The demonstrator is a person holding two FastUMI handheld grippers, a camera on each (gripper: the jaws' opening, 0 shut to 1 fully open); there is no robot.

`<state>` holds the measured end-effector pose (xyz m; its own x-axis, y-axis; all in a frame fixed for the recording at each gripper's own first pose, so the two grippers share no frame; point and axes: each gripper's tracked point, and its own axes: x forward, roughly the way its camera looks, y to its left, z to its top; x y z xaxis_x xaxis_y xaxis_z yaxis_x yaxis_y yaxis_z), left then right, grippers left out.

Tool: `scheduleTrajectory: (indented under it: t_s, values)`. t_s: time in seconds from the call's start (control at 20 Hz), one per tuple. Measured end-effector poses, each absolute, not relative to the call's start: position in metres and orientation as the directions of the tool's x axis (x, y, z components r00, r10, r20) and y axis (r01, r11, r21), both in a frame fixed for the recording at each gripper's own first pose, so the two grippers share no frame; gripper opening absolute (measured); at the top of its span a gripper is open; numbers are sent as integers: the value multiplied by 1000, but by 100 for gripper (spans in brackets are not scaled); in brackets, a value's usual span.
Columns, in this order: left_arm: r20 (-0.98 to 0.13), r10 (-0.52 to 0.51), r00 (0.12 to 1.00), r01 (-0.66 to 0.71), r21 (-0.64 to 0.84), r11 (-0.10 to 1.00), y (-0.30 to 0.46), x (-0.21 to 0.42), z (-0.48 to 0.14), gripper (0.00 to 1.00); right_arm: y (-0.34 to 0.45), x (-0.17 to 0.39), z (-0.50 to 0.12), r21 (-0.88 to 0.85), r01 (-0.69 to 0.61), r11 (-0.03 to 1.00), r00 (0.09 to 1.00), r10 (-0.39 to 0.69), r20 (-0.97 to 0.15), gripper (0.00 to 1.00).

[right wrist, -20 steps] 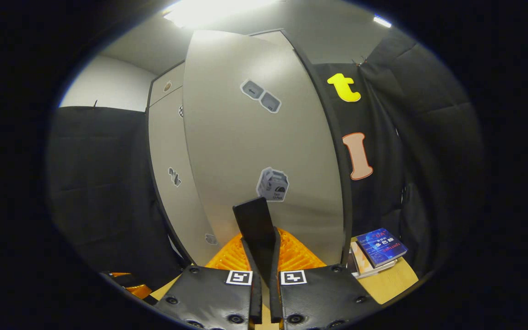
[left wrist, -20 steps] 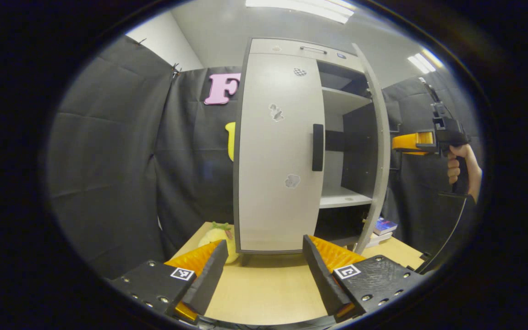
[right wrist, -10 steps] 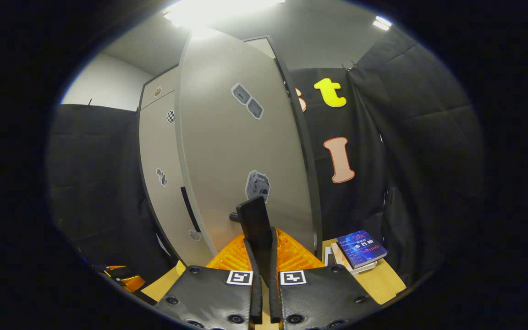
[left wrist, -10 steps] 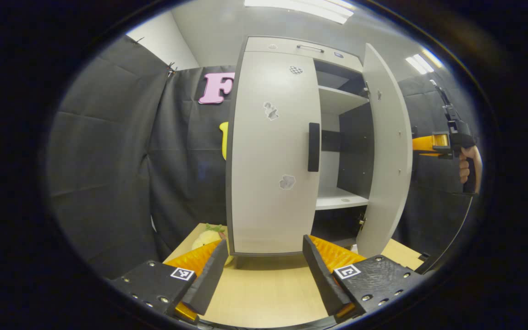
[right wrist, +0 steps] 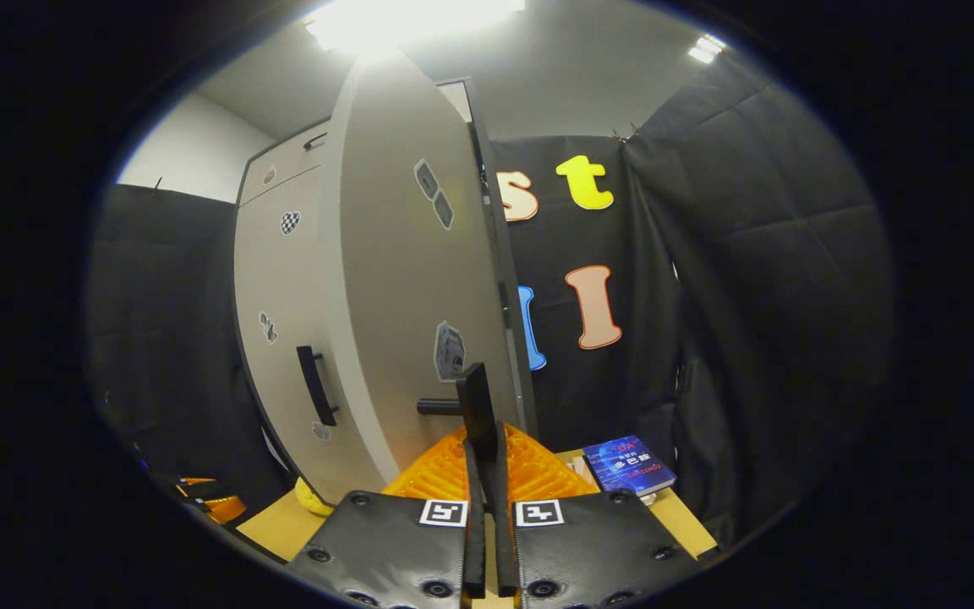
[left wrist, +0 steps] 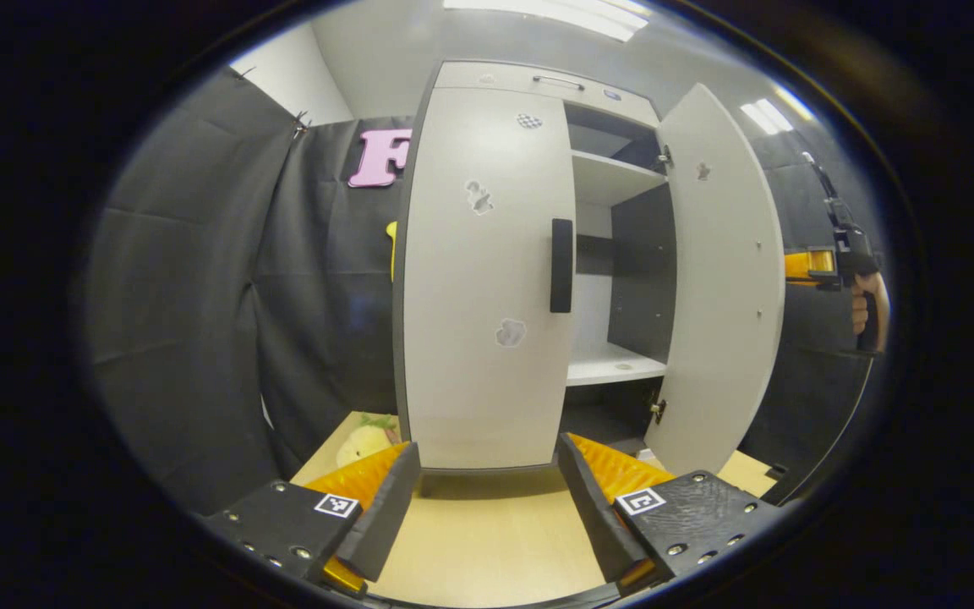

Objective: Open the right door of the double-door shoe cabinet with the right hand, and open the left door with the left hand.

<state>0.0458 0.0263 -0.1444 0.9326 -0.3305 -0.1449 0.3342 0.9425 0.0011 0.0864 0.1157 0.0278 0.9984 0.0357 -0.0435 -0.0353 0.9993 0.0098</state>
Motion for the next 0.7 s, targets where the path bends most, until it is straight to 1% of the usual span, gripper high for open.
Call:
scheduleTrajectory:
  t_s: [0.15, 0.2, 0.3, 0.4, 0.55, 0.7]
  values:
    - [-144, -351, 925, 355, 0, 935, 17, 49, -143, 95, 88, 87, 31, -26, -3, 1000, 1000, 2, -27, 6]
    - [-144, -355, 924, 359, 4, 933, 15, 51, -143, 95, 76, 88, 33, -21, 15, 1000, 1000, -16, -23, 3]
    - [-143, -368, 919, 372, 4, 928, 10, 51, -142, 95, 78, 90, 34, 55, -47, 997, 999, 48, -16, 2]
    - [-138, -378, 916, 382, 4, 924, 4, 52, -140, 95, 77, 92, 36, 110, -76, 991, 997, 75, 13, 6]
    - [-135, -384, 913, 389, 11, 921, 3, 52, -139, 95, 76, 90, 34, 151, -86, 985, 996, 83, 28, 7]
    - [-129, -389, 912, 393, 6, 920, 5, 52, -137, 95, 73, 87, 32, 156, -79, 985, 997, 75, 30, 7]
